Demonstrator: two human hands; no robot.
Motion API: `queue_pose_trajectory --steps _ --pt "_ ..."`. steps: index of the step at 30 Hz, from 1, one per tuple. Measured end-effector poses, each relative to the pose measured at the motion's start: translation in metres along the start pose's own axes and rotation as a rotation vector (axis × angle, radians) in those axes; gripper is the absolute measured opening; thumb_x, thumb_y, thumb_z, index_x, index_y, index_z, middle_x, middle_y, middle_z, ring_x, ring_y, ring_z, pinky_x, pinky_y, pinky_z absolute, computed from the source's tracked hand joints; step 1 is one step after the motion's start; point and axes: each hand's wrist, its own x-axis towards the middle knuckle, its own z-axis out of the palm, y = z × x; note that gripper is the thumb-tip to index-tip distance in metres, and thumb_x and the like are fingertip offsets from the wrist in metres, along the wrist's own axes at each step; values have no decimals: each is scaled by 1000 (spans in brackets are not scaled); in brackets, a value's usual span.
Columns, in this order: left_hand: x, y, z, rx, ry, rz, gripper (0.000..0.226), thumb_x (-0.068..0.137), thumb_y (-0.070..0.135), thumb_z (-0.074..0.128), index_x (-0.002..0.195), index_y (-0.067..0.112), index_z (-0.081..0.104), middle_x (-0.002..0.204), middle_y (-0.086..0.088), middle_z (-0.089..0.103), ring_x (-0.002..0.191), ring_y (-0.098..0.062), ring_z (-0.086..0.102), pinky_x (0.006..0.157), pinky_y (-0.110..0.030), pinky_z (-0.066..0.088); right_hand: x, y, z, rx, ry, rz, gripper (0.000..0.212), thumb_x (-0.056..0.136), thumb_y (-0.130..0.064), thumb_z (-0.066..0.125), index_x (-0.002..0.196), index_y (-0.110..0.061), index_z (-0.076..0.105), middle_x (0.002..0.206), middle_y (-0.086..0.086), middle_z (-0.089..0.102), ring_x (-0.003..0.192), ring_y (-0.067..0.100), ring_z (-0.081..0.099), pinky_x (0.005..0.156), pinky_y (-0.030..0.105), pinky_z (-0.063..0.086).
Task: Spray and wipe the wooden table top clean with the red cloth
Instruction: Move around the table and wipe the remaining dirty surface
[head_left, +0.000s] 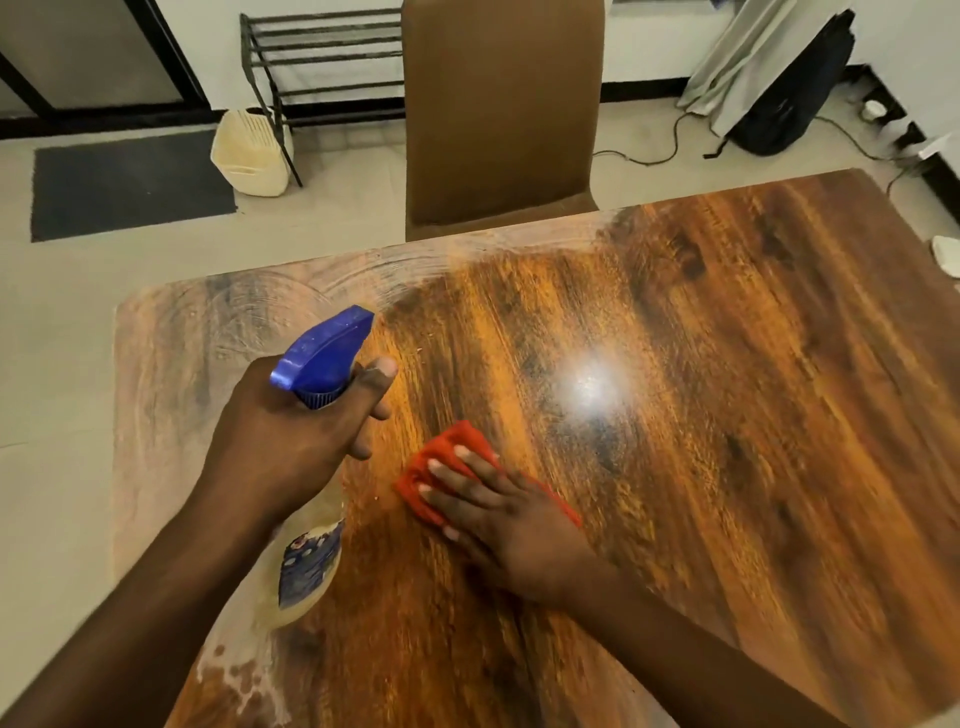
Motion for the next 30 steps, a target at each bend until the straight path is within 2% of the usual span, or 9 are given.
queue_pose_trajectory --steps 4,8,11,14,17,19,22,26,30 --pt "5 3 10 -9 -37 12 32 75 79 67 87 52 78 81 -1 86 63 -26 81 87 -65 66 -59 89 -30 -7 98 388 61 114 -59 15 172 -43 10 180 -16 1 166 11 -15 135 54 14" --pt "11 8 23 -15 -53 6 33 79 80 75 90 49 78 80 -2 86 61 -25 81 88 -64 67 -72 181 -74 67 218 705 65 112 -58 20 173 -35 17 180 -7 -1 167 23 -9 133 51 3" --pt "17 9 30 9 -54 19 28 85 74 74 92 47 77 83 7 86 58 -22 80 88 -60 67 -50 235 -105 138 258 907 63 115 -57 23 174 -35 12 180 -7 -7 165 24 -14 133 54 -2" --pt "27 6 30 48 -46 42 30 89 71 72 94 43 77 82 7 86 56 -18 80 86 -58 68 -10 273 -132 260 304 1036 66 115 -58 23 174 -33 9 181 -7 -12 166 26 -16 134 55 -3" --pt "37 5 27 27 -48 58 23 87 73 72 95 51 75 83 10 86 57 -19 80 84 -59 69 45 301 -159 342 316 1118 65 116 -55 24 175 -31 9 181 -5 -13 166 29 -18 133 59 -5" --pt "42 3 24 20 -49 69 16 85 73 71 91 59 73 83 10 86 57 -19 80 85 -60 68 81 312 -173 324 268 1119 65 117 -52 25 175 -30 7 182 -3 -14 166 32 -19 132 62 -5" --pt "49 0 22 12 -42 76 20 83 72 68 96 57 71 84 11 86 57 -19 80 86 -63 67 128 308 -179 223 182 1021 67 116 -54 27 175 -31 5 182 -1 -13 166 35 -16 131 65 -4" --pt "50 5 23 1 -52 64 20 82 73 69 94 58 72 85 12 86 57 -19 80 87 -64 67 182 252 -160 36 155 684 65 116 -53 25 173 -34 1 182 -1 -8 166 31 -14 130 58 -10" --pt "44 16 22 7 -52 46 23 72 80 65 87 65 74 84 8 86 58 -20 80 86 -65 66 221 154 -129 -13 95 373 66 116 -52 22 174 -28 2 182 0 -8 166 28 -15 133 60 -4"
